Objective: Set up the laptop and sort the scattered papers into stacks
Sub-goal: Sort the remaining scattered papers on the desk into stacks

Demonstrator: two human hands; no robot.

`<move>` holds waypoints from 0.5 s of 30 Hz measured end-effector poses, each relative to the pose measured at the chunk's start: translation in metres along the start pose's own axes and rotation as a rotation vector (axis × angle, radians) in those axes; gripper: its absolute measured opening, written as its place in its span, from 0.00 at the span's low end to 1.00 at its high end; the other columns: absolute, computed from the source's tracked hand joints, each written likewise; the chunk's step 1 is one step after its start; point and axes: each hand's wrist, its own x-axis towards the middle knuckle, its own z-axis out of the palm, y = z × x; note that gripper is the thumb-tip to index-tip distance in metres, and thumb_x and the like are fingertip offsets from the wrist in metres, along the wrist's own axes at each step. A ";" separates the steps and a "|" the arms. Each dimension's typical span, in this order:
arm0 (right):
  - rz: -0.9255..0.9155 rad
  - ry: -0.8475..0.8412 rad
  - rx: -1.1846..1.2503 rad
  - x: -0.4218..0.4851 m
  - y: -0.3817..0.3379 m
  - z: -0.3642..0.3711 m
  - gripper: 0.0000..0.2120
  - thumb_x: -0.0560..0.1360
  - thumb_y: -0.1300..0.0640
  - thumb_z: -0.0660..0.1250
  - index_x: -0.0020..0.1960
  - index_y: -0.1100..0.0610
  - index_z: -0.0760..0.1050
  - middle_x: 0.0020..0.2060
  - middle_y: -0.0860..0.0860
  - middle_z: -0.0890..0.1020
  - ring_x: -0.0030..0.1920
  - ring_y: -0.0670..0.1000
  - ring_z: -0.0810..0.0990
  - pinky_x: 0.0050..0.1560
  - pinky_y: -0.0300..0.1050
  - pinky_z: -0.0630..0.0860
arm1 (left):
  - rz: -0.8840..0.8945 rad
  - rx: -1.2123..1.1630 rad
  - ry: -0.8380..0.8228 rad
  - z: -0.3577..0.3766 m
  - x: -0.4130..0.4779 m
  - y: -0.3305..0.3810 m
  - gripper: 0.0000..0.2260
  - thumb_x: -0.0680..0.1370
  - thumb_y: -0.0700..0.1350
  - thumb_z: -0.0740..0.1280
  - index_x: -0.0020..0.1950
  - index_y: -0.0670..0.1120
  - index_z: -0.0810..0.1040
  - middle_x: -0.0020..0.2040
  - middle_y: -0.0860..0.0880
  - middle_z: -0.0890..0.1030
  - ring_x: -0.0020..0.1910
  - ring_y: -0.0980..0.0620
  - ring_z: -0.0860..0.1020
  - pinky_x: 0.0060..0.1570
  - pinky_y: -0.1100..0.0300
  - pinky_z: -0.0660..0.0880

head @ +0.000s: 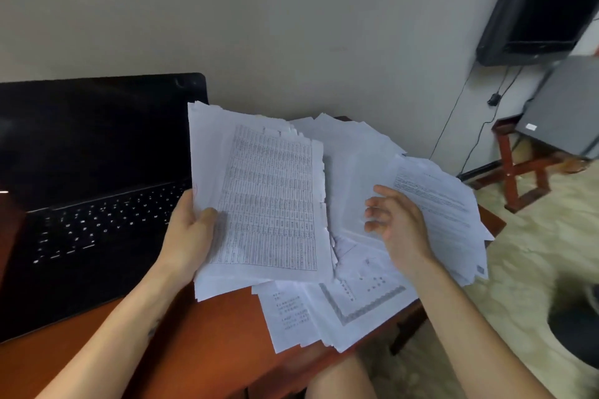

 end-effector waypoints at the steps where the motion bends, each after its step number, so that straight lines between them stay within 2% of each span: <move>1: -0.049 0.016 -0.113 -0.001 0.003 -0.009 0.13 0.80 0.70 0.58 0.59 0.61 0.77 0.42 0.57 0.81 0.36 0.50 0.80 0.32 0.44 0.77 | -0.009 -0.009 -0.003 0.002 -0.001 -0.001 0.14 0.83 0.34 0.58 0.61 0.50 0.76 0.56 0.46 0.84 0.54 0.46 0.85 0.50 0.50 0.82; 3: -0.184 0.032 -0.418 -0.002 0.010 -0.028 0.13 0.80 0.68 0.61 0.60 0.57 0.77 0.48 0.53 0.82 0.43 0.44 0.81 0.43 0.43 0.78 | -0.032 -0.034 -0.009 0.007 -0.004 -0.004 0.14 0.83 0.35 0.59 0.61 0.51 0.76 0.57 0.46 0.84 0.56 0.45 0.84 0.54 0.47 0.82; 4: -0.246 0.026 -0.604 0.000 0.014 -0.038 0.13 0.80 0.65 0.64 0.62 0.54 0.76 0.52 0.49 0.81 0.50 0.43 0.79 0.51 0.44 0.77 | -0.042 -0.045 -0.009 0.009 -0.005 -0.005 0.14 0.83 0.35 0.59 0.62 0.51 0.76 0.58 0.46 0.84 0.56 0.45 0.84 0.55 0.47 0.81; 6: -0.291 -0.003 -1.073 0.005 0.021 -0.056 0.18 0.78 0.50 0.68 0.67 0.47 0.72 0.62 0.43 0.75 0.66 0.47 0.70 0.69 0.50 0.65 | -0.055 -0.050 -0.013 0.014 -0.008 -0.007 0.14 0.83 0.34 0.60 0.61 0.52 0.76 0.58 0.45 0.84 0.57 0.45 0.84 0.54 0.48 0.81; 7: -0.271 -0.026 -1.283 0.007 0.023 -0.063 0.25 0.77 0.40 0.67 0.71 0.45 0.68 0.67 0.42 0.71 0.71 0.50 0.64 0.73 0.52 0.59 | -0.052 -0.044 -0.017 0.016 -0.007 -0.006 0.14 0.83 0.34 0.60 0.60 0.52 0.76 0.58 0.45 0.84 0.57 0.44 0.84 0.53 0.48 0.81; 9: -0.200 -0.084 -1.465 0.008 0.026 -0.071 0.37 0.73 0.27 0.61 0.76 0.44 0.60 0.74 0.42 0.63 0.76 0.51 0.56 0.75 0.54 0.51 | -0.038 -0.038 -0.019 0.022 -0.005 -0.002 0.14 0.82 0.34 0.60 0.58 0.52 0.76 0.58 0.43 0.83 0.57 0.43 0.83 0.51 0.49 0.81; 11: -0.173 -0.113 -1.487 0.009 0.028 -0.073 0.43 0.71 0.22 0.58 0.78 0.43 0.57 0.78 0.43 0.59 0.78 0.51 0.55 0.76 0.56 0.50 | -0.032 -0.043 -0.021 0.031 -0.003 0.003 0.14 0.82 0.34 0.59 0.57 0.53 0.76 0.58 0.43 0.83 0.56 0.44 0.83 0.49 0.51 0.80; 13: -0.170 -0.122 -1.511 0.011 0.025 -0.074 0.43 0.70 0.22 0.58 0.78 0.43 0.59 0.78 0.43 0.61 0.77 0.53 0.58 0.74 0.57 0.54 | -0.030 -0.046 -0.023 0.042 -0.003 0.004 0.15 0.82 0.34 0.58 0.58 0.53 0.75 0.58 0.44 0.82 0.56 0.45 0.83 0.50 0.51 0.81; 15: -0.212 -0.099 -1.518 0.013 0.022 -0.076 0.36 0.73 0.25 0.59 0.74 0.44 0.65 0.73 0.44 0.70 0.73 0.54 0.66 0.69 0.57 0.61 | -0.031 -0.044 -0.018 0.050 -0.008 0.001 0.15 0.82 0.34 0.58 0.57 0.54 0.75 0.57 0.45 0.82 0.56 0.44 0.82 0.50 0.50 0.81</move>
